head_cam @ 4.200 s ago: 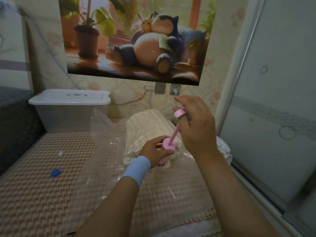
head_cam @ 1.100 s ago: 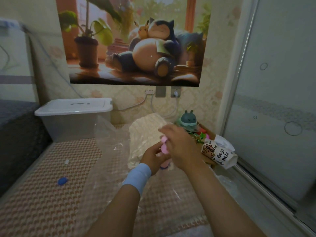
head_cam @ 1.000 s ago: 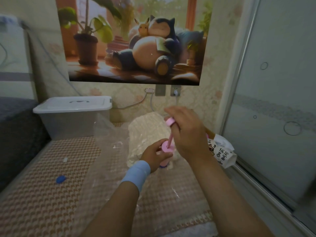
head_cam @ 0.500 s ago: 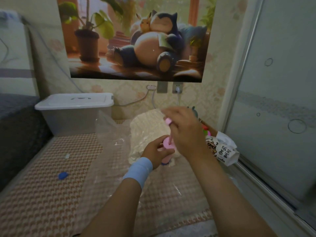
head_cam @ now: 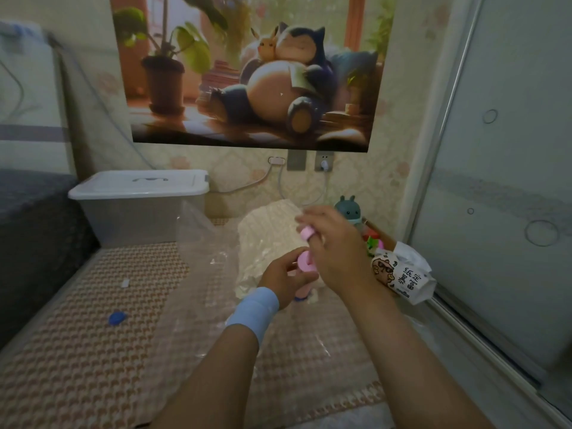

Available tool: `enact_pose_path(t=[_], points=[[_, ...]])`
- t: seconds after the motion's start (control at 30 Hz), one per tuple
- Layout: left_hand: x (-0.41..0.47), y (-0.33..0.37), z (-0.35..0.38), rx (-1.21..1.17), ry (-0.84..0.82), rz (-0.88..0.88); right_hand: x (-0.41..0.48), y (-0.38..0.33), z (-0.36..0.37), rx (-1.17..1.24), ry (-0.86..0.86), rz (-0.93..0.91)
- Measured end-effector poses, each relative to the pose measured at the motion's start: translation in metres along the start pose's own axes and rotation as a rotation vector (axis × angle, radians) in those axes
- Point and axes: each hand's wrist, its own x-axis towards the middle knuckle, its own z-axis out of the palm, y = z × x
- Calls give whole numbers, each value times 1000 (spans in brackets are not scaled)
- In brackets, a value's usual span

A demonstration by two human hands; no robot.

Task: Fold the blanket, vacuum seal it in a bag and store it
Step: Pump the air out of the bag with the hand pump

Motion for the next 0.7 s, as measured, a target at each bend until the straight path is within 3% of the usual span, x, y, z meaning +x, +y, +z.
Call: enact_pose_path(t=[0.1, 0.2, 0.27, 0.37, 0.4, 0.57, 0.7], points=[[3, 1, 4, -20, 3, 31, 15, -18, -24, 14, 280, -166], [2, 1, 8, -7, 5, 40, 9, -6, -10, -64, 343, -189], [0, 2, 7, -18, -4, 12, -7, 15, 11, -55, 181, -82], [-5, 6, 4, 9, -11, -31, -31, 37, 33, 80, -235, 211], [-7, 9, 2, 32, -27, -24, -35, 42, 37, 97, -289, 255], [-4, 22, -14, 82, -174, -9, -33, 53, 38, 134, -258, 268], [3, 42, -20, 43, 79, -19, -36, 53, 38, 282, -301, 397]])
